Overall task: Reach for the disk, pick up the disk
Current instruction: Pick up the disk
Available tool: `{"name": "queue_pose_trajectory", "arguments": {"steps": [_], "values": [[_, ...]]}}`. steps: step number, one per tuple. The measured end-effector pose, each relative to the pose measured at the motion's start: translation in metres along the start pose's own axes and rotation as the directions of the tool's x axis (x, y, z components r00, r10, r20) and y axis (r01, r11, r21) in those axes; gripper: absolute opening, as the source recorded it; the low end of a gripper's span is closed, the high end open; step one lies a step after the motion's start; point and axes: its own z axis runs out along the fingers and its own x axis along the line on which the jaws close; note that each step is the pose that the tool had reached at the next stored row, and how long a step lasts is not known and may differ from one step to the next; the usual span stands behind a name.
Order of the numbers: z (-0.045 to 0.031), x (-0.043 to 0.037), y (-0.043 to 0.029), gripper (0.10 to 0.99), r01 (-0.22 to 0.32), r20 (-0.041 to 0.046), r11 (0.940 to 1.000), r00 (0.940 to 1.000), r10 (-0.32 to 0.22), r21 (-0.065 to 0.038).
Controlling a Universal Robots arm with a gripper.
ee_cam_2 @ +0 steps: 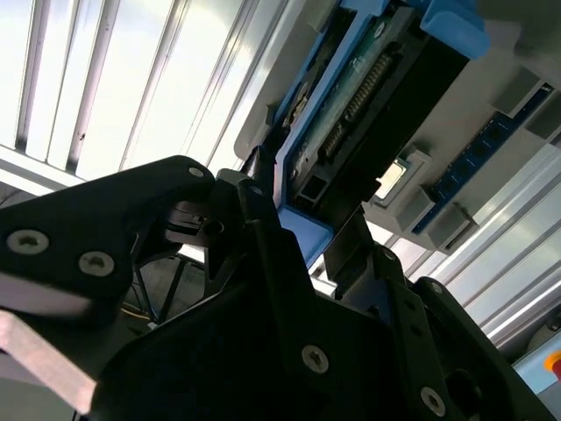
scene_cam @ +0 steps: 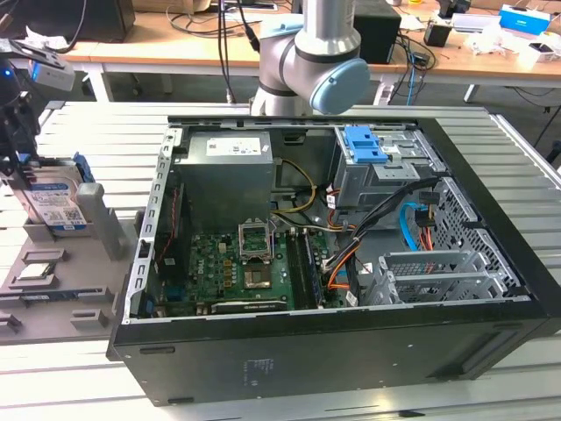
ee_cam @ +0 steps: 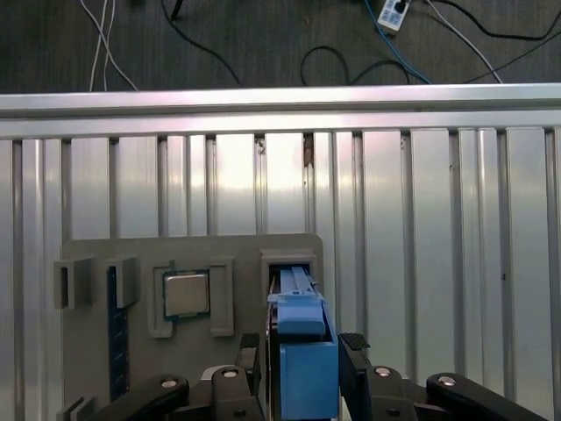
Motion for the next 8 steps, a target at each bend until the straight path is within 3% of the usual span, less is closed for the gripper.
{"name": "queue_pose_trajectory", "arguments": {"steps": [8], "values": [[0.0052,0.0000,0.0013,0.482,0.000,-0.0001,1.0000,1.0000,0.000,0.000]]}}
